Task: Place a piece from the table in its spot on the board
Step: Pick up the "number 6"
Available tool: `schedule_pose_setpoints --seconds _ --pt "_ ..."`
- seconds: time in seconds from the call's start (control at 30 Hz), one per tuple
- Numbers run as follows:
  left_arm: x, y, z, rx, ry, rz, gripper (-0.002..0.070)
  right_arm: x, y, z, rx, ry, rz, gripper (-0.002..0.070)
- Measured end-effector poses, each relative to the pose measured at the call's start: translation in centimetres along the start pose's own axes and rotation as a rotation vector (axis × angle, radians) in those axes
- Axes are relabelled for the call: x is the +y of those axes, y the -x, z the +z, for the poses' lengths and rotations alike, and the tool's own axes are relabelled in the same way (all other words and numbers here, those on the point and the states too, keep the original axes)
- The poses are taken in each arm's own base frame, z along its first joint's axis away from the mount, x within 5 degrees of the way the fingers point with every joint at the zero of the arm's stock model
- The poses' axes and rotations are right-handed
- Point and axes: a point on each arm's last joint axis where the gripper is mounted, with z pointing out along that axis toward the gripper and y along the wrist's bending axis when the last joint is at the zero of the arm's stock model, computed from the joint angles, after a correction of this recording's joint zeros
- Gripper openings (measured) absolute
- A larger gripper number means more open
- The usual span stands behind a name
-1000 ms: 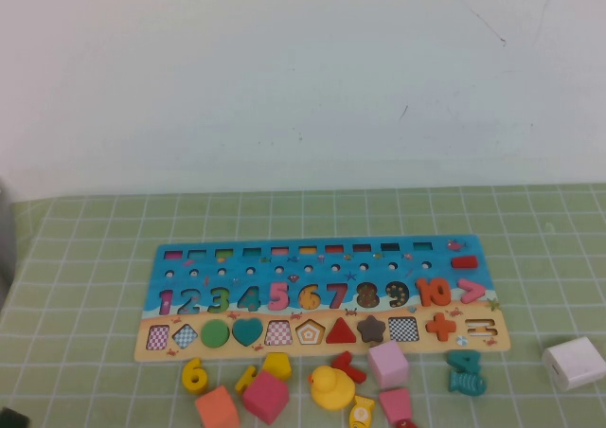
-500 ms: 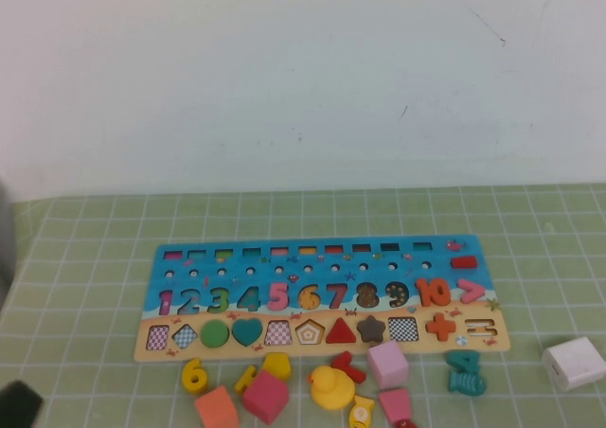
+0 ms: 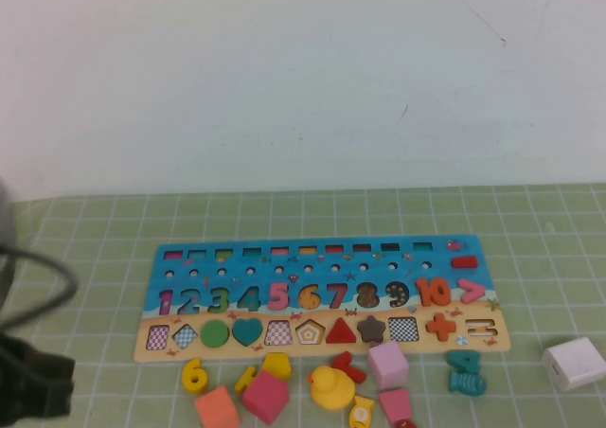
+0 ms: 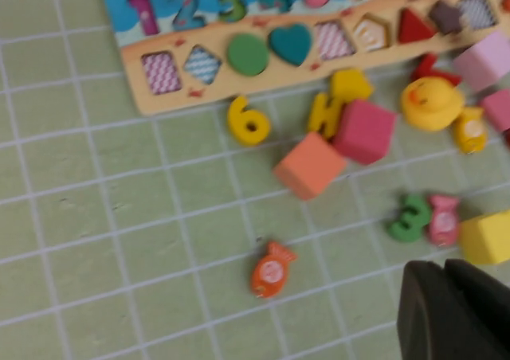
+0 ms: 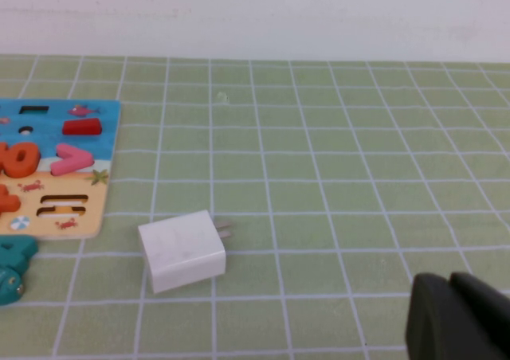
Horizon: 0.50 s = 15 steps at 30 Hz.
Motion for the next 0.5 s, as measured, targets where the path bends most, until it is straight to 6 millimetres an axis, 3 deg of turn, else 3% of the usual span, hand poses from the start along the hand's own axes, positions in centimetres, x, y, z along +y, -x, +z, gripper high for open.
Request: schedule_pose_setpoints --seconds 0.2,0.4,0.5 --pt "0.2 3.2 4.0 0.203 0.045 0.128 -0.0001 0.0 0.0 0.0 0.000 0.000 0.000 -0.0001" --pt "-2.0 3.0 10.3 0.422 0.194 0.307 -0.0001 0.0 0.0 0.0 0.000 0.000 0.000 -0.0001" --pt "-2.9 2.8 13.1 0.441 0.258 0.321 -0.0001 0.0 0.0 0.0 0.000 0.000 0.000 -0.0001"
